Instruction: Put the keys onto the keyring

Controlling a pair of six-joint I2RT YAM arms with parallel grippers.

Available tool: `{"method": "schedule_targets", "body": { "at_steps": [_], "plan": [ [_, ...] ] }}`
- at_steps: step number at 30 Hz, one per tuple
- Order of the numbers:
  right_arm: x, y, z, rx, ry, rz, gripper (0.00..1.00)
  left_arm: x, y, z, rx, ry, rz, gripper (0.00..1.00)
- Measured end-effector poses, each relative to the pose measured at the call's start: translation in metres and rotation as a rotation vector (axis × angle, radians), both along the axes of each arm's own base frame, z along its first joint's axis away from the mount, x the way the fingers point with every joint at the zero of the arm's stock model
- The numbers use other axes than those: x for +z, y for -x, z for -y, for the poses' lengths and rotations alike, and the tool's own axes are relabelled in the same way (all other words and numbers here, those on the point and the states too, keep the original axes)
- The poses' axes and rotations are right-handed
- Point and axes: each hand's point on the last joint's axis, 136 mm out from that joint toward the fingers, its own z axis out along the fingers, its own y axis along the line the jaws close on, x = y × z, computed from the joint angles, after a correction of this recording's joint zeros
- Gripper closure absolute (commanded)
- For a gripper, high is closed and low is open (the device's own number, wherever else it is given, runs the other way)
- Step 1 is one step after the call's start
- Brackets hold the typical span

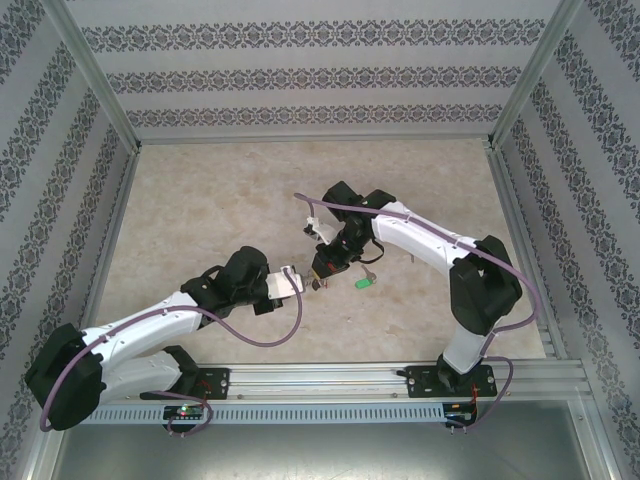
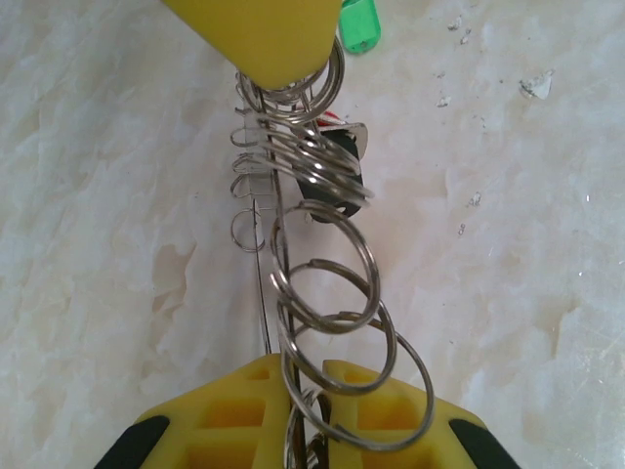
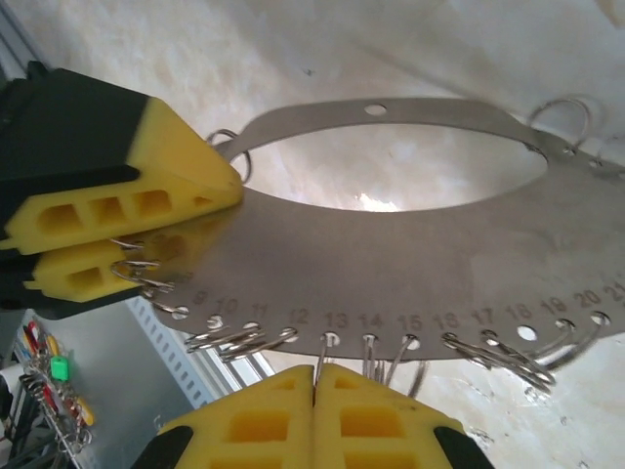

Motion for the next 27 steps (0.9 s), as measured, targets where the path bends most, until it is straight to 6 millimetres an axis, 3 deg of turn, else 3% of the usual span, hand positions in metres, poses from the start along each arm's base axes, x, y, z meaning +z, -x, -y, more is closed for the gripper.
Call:
{"method": "schedule_targets", "body": {
  "at_steps": [6, 20, 22, 27],
  "plan": [
    [-0.002, 0.000, 0.001, 0.008, 0.007, 0.006, 1.00, 0.000, -0.001, -0.001, 0.002, -0.005, 0.007, 1.00],
    [0.016, -0.015, -0.001, -0.023, -0.025, 0.117, 1.00, 0.005, -0.001, 0.003, -0.021, 0.003, 0.010, 0.99],
    [0.016, -0.016, -0.002, -0.023, -0.024, 0.125, 1.00, 0.005, -0.001, 0.004, -0.019, 0.006, 0.008, 0.95],
    [0.019, -0.021, -0.001, -0.024, -0.057, 0.211, 1.00, 0.008, 0.003, 0.007, -0.008, 0.047, -0.029, 0.66]
  ]
}}
